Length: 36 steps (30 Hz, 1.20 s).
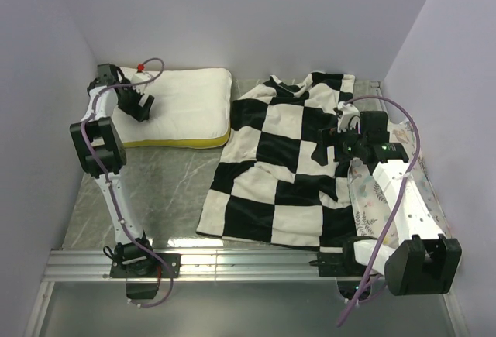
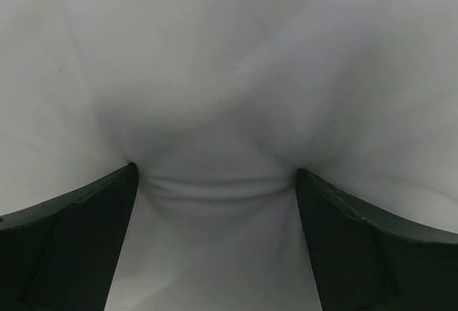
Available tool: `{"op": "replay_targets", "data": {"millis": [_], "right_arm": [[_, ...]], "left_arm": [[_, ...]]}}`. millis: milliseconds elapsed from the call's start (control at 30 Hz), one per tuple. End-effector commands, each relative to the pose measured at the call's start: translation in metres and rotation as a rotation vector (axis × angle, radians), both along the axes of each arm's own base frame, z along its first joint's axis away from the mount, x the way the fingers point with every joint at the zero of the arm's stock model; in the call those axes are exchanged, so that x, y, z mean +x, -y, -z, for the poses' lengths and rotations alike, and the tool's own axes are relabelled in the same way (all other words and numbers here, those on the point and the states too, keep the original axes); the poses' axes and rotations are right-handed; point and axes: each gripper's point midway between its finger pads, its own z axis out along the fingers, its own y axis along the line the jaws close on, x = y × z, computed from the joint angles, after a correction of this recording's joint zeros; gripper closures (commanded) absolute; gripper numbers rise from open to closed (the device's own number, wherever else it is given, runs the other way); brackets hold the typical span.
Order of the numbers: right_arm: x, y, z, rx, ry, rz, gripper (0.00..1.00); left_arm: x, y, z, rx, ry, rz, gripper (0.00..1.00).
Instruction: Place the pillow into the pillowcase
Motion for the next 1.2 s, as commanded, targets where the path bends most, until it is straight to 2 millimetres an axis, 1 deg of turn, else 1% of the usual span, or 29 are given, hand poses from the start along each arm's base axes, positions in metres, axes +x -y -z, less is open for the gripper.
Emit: {"op": "replay_targets", "data": {"millis": [0, 33, 67, 100, 133, 167, 200, 233, 267, 300, 333, 367, 400, 433, 500, 533, 600, 633, 667, 733, 767, 867, 967, 1000, 1033, 1067, 1100, 1133, 1167], "right_arm": [[0.009, 0.002, -0.015, -0.008, 0.043, -0.004, 0.0], [0.009, 0.002, -0.014, -0.009, 0.039, -0.004, 0.0], [0.009, 0.002, -0.015, -0.008, 0.04, -0.004, 0.0], [0.009, 0.002, -0.015, -0.009, 0.042, -0.005, 0.0], [0.008, 0.002, -0.016, -0.008, 0.042, -0.006, 0.0], [0.008, 0.001, -0.018, -0.006, 0.05, -0.012, 0.0], [0.008, 0.001, -0.018, -0.005, 0.049, -0.011, 0.0], [0.008, 0.001, -0.019, -0.004, 0.056, -0.01, 0.0], [0.007, 0.001, -0.021, -0.004, 0.064, -0.012, 0.0], [0.007, 0.001, -0.023, -0.004, 0.071, -0.01, 0.0], [0.007, 0.001, -0.024, -0.002, 0.077, -0.009, 0.0], [0.006, 0.001, -0.027, -0.002, 0.087, -0.011, 0.0], [0.005, 0.0, -0.028, 0.004, 0.088, -0.015, 0.0], [0.004, -0.001, -0.03, 0.006, 0.095, -0.017, 0.0], [0.002, -0.002, -0.033, 0.013, 0.106, -0.02, 0.0], [0.002, -0.003, -0.035, 0.019, 0.109, -0.027, 0.0], [0.0, -0.006, -0.036, 0.029, 0.109, -0.043, 0.0], [-0.001, -0.009, -0.037, 0.038, 0.104, -0.059, 0.0], [-0.001, -0.01, -0.039, 0.043, 0.104, -0.069, 0.0], [-0.002, -0.014, -0.036, 0.047, 0.088, -0.094, 0.0], [-0.002, -0.016, -0.036, 0.05, 0.083, -0.107, 0.0], [-0.001, -0.025, -0.028, 0.019, 0.064, -0.155, 0.0], [-0.007, -0.048, -0.018, -0.036, 0.04, -0.246, 0.0], [-0.006, -0.049, -0.012, -0.078, 0.036, -0.254, 0.01], [-0.012, -0.063, -0.008, -0.093, 0.029, -0.309, 0.02], [-0.013, -0.067, 0.0, -0.111, 0.008, -0.332, 0.03], [-0.015, -0.07, 0.006, -0.123, -0.008, -0.349, 0.03], [-0.017, -0.073, 0.012, -0.137, -0.023, -0.37, 0.04], [-0.02, -0.078, 0.023, -0.155, -0.051, -0.401, 0.05]], "left_arm": [[-0.018, -0.007, 0.039, 0.071, -0.086, 0.032, 0.09], [-0.024, -0.006, 0.049, 0.059, -0.121, 0.028, 0.17], [-0.027, -0.004, 0.053, 0.05, -0.143, 0.027, 0.3], [-0.031, -0.001, 0.056, 0.032, -0.173, 0.016, 0.52], [-0.044, 0.007, 0.065, 0.006, -0.241, 0.022, 0.61], [-0.047, 0.01, 0.063, -0.008, -0.264, -0.009, 0.74], [-0.05, 0.013, 0.062, -0.015, -0.278, -0.036, 0.99], [-0.051, 0.017, 0.051, -0.019, -0.27, -0.066, 1.0], [-0.065, 0.023, 0.056, -0.035, -0.306, -0.089, 1.0], [-0.072, 0.028, 0.053, -0.052, -0.315, -0.129, 1.0], [-0.073, 0.034, 0.025, -0.046, -0.26, -0.152, 1.0], [-0.085, 0.037, 0.03, -0.055, -0.265, -0.191, 1.0], [-0.091, 0.042, 0.022, -0.104, -0.263, -0.28, 1.0], [-0.096, 0.043, -0.005, -0.122, -0.216, -0.329, 1.0], [-0.118, 0.048, -0.014, -0.183, -0.254, -0.476, 1.0], [-0.125, 0.047, -0.034, -0.203, -0.224, -0.527, 1.0], [-0.149, 0.049, -0.036, -0.245, -0.262, -0.636, 1.0], [-0.158, 0.046, -0.052, -0.259, -0.229, -0.661, 1.0], [-0.173, 0.048, -0.045, -0.265, -0.256, -0.687, 1.0], [-0.191, 0.044, -0.055, -0.253, -0.236, -0.699, 1.0], [-0.205, 0.044, -0.046, -0.235, -0.264, -0.679, 1.0], [-0.234, 0.035, -0.044, -0.186, -0.297, -0.662, 1.0], [-0.256, 0.027, -0.047, -0.143, -0.339, -0.63, 1.0], [-0.259, 0.026, -0.051, -0.135, -0.338, -0.615, 1.0], [-0.261, 0.026, -0.059, -0.14, -0.328, -0.592, 0.91], [-0.259, 0.038, -0.071, -0.175, -0.317, -0.496, 0.58], [-0.259, 0.047, -0.082, -0.202, -0.293, -0.431, 0.39], [-0.25, 0.053, -0.098, -0.219, -0.248, -0.37, 0.26], [-0.246, 0.066, -0.109, -0.243, -0.212, -0.242, 0.05]]}}
